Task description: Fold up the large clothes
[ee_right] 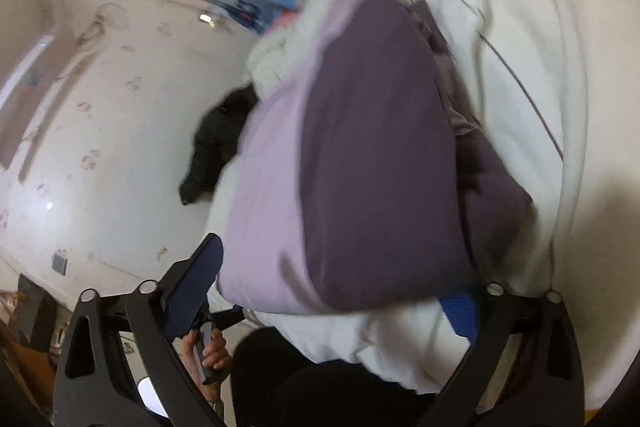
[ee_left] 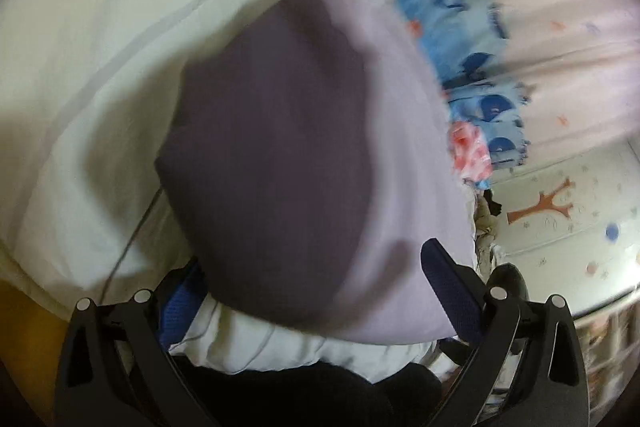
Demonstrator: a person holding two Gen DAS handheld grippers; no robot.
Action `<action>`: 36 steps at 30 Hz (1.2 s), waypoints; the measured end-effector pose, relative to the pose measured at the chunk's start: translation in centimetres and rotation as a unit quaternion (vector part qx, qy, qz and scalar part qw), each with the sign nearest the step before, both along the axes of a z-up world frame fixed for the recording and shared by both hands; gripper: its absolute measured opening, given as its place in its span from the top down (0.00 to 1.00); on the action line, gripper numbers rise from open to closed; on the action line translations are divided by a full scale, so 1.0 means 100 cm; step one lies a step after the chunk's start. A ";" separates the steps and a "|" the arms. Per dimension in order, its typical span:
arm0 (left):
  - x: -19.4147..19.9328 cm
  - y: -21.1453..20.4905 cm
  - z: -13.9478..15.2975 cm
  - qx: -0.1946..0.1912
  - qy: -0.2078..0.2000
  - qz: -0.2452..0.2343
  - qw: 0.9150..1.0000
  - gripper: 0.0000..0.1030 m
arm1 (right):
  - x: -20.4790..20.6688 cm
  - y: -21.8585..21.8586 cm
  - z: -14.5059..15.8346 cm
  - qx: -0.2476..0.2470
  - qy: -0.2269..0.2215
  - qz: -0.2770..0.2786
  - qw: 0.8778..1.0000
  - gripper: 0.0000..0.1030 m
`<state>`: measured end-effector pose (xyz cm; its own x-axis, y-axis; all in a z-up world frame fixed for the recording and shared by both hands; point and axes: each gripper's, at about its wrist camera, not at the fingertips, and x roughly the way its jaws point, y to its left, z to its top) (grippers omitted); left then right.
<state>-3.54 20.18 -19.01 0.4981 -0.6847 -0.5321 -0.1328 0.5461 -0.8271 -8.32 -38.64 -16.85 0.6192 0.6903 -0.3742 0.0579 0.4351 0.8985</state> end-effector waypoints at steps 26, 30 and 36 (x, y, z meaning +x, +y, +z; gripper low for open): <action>-0.057 0.007 0.017 0.005 -0.003 -0.037 0.999 0.30 | -0.110 -0.037 -0.005 0.025 0.055 -0.033 0.998 0.55; -0.063 0.006 0.029 0.053 -0.027 -0.024 0.998 0.15 | -0.134 -0.047 0.036 -0.068 0.028 -0.098 0.993 0.53; -0.047 -0.018 0.031 0.076 -0.032 -0.019 0.996 0.07 | -0.089 0.005 0.148 -0.306 -0.088 -0.139 0.938 0.17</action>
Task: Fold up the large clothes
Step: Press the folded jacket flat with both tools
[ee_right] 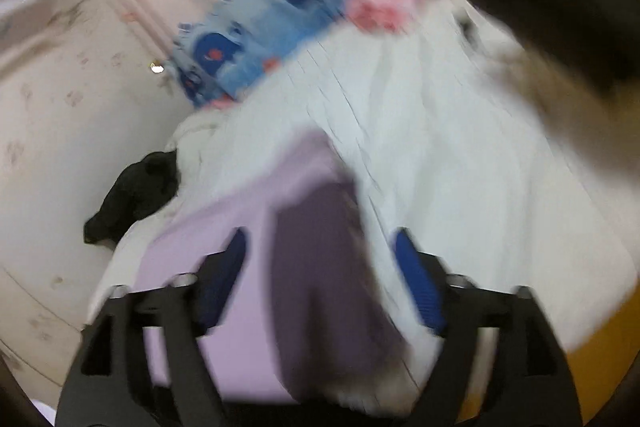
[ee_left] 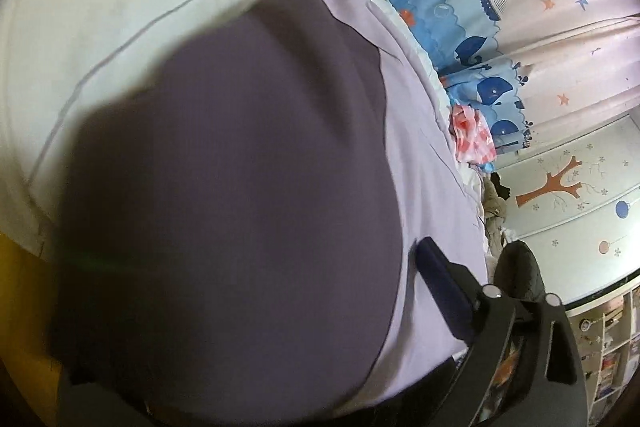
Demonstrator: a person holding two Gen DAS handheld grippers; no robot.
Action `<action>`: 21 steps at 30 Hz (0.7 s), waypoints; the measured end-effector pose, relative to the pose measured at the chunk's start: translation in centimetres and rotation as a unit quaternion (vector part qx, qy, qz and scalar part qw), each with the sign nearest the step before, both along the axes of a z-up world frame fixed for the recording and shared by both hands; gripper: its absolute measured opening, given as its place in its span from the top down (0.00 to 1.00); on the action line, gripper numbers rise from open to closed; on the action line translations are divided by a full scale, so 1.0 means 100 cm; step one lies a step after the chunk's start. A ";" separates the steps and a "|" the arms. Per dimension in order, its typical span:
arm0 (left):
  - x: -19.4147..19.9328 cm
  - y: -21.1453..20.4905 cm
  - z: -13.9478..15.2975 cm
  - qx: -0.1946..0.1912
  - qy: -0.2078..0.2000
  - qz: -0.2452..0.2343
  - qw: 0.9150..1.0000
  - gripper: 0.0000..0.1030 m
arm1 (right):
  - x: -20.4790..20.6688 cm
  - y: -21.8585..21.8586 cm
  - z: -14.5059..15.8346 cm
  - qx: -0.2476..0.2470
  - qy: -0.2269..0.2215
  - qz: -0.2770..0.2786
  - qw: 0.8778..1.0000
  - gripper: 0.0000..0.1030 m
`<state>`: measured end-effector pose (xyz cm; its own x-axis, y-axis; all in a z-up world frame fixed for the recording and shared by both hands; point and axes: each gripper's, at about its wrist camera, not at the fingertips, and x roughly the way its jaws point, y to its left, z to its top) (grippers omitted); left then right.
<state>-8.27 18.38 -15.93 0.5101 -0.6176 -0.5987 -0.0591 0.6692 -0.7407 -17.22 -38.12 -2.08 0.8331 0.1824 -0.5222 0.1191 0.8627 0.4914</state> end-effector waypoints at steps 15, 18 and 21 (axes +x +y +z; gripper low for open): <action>-0.004 -0.042 0.042 0.184 -0.094 0.037 0.978 0.07 | 0.291 0.220 -0.116 -0.217 0.203 0.173 0.939 0.07; -0.004 -0.047 0.043 0.203 -0.091 0.037 0.974 0.07 | 0.281 0.217 -0.102 -0.205 0.217 0.184 0.937 0.07; -0.002 -0.043 0.040 0.201 -0.089 0.032 0.975 0.07 | 0.263 0.209 -0.075 -0.197 0.183 0.188 0.945 0.07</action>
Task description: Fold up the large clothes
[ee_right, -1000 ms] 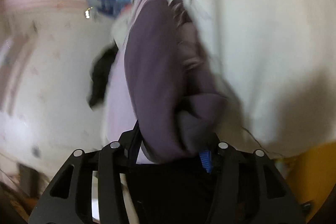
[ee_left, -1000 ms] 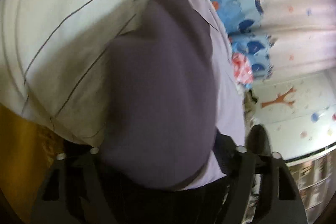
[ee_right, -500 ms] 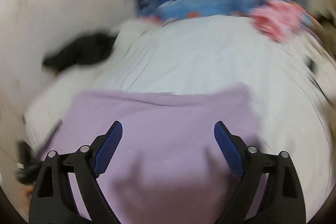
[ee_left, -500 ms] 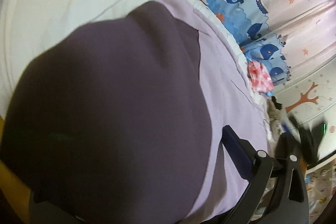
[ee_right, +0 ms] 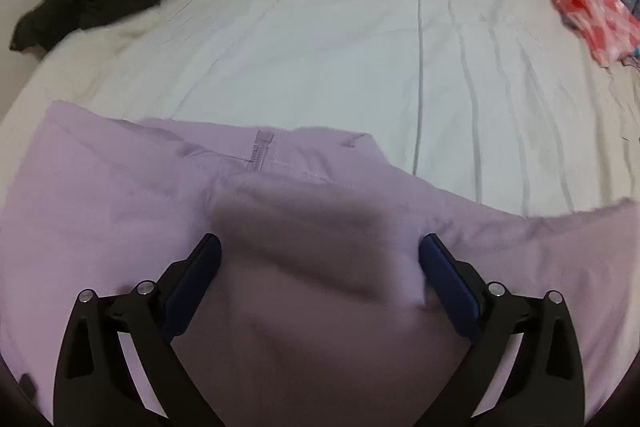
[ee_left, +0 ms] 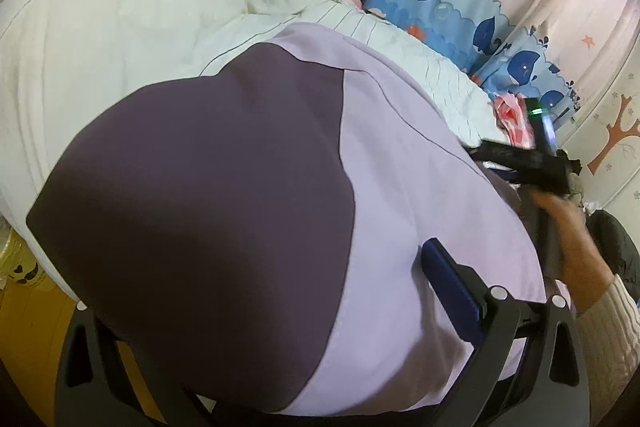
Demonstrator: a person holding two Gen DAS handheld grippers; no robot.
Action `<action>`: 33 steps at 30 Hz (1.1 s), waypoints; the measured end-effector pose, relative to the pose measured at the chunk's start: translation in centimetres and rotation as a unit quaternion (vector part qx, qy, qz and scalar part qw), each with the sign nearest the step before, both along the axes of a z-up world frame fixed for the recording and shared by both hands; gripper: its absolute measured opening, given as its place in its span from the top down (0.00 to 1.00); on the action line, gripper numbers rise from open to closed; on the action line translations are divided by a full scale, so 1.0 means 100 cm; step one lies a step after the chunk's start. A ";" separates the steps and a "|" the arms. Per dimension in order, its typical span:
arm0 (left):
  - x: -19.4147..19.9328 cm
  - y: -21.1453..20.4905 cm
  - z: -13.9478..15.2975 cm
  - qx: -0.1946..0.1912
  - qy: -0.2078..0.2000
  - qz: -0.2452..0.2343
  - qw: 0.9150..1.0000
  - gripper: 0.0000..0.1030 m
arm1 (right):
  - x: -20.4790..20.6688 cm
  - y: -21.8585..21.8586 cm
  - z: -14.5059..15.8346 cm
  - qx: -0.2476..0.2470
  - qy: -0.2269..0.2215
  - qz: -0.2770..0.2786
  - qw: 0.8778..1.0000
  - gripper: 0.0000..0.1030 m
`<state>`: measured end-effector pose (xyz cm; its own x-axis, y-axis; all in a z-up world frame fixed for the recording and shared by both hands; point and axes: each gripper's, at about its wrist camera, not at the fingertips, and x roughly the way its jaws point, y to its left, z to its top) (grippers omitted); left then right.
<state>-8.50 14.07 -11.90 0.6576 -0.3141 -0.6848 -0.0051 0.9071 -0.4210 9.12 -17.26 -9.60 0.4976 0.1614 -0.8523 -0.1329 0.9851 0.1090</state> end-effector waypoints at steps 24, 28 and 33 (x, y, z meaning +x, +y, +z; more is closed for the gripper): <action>-0.002 -0.006 0.001 0.007 -0.010 -0.007 1.000 0.07 | -0.147 0.041 -0.007 -0.023 0.013 0.084 0.996 0.06; -0.002 0.015 -0.010 -0.070 0.021 -0.009 0.997 0.07 | -0.158 0.030 0.030 0.016 0.007 0.070 0.997 0.06; -0.006 0.037 -0.029 -0.152 0.042 0.005 0.988 0.07 | -0.188 0.027 0.013 -0.028 0.033 0.082 0.996 0.06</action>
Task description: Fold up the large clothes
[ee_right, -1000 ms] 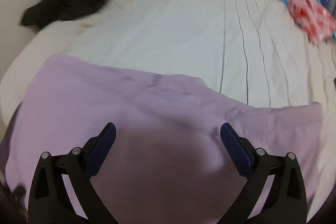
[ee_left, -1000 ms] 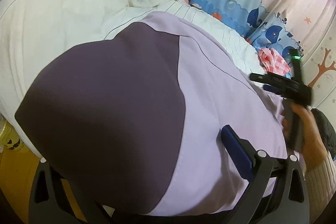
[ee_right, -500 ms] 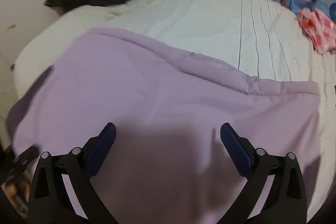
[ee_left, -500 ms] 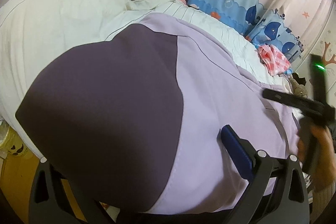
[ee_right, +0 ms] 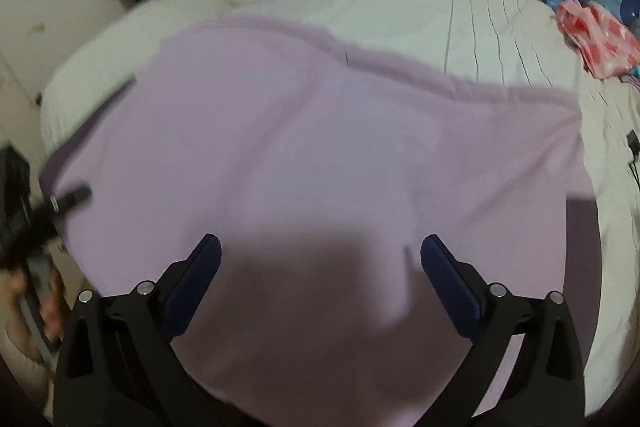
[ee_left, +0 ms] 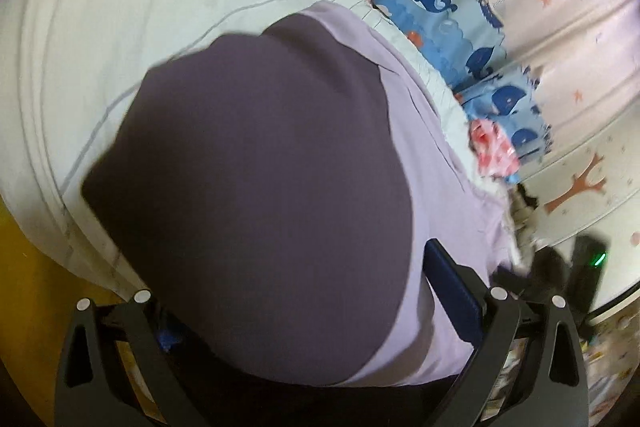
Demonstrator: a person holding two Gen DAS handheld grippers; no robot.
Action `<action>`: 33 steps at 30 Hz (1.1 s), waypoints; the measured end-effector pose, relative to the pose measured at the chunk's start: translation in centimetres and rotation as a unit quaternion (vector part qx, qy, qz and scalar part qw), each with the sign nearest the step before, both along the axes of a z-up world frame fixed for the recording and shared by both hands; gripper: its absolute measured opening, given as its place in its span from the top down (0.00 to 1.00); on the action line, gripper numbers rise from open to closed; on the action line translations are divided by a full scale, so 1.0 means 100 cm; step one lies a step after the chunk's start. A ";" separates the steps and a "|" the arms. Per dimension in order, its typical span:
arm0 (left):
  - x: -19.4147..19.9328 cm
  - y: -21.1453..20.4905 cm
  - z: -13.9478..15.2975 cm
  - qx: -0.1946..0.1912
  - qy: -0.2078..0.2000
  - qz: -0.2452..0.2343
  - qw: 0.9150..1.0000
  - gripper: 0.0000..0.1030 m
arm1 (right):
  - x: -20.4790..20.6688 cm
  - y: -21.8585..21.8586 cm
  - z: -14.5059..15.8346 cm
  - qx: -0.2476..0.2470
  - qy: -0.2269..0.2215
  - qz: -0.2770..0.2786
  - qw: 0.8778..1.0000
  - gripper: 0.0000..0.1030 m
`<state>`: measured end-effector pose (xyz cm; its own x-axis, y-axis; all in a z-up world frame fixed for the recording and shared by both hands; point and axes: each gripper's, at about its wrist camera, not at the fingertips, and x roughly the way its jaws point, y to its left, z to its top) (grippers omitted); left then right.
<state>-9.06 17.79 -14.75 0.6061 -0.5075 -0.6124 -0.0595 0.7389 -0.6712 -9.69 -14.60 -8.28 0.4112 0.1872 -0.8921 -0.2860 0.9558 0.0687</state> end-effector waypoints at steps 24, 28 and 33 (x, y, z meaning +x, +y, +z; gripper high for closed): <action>-0.001 0.003 -0.010 -0.044 0.032 0.014 0.998 0.07 | 0.035 0.014 0.060 0.032 -0.097 -0.016 0.995 0.06; -0.001 0.007 -0.015 -0.067 0.032 0.028 0.997 0.07 | 0.074 0.002 -0.019 0.022 -0.010 -0.024 0.999 0.06; 0.007 0.002 -0.017 -0.069 0.035 0.023 0.997 0.07 | 0.085 -0.014 0.028 0.074 -0.056 -0.044 0.995 0.06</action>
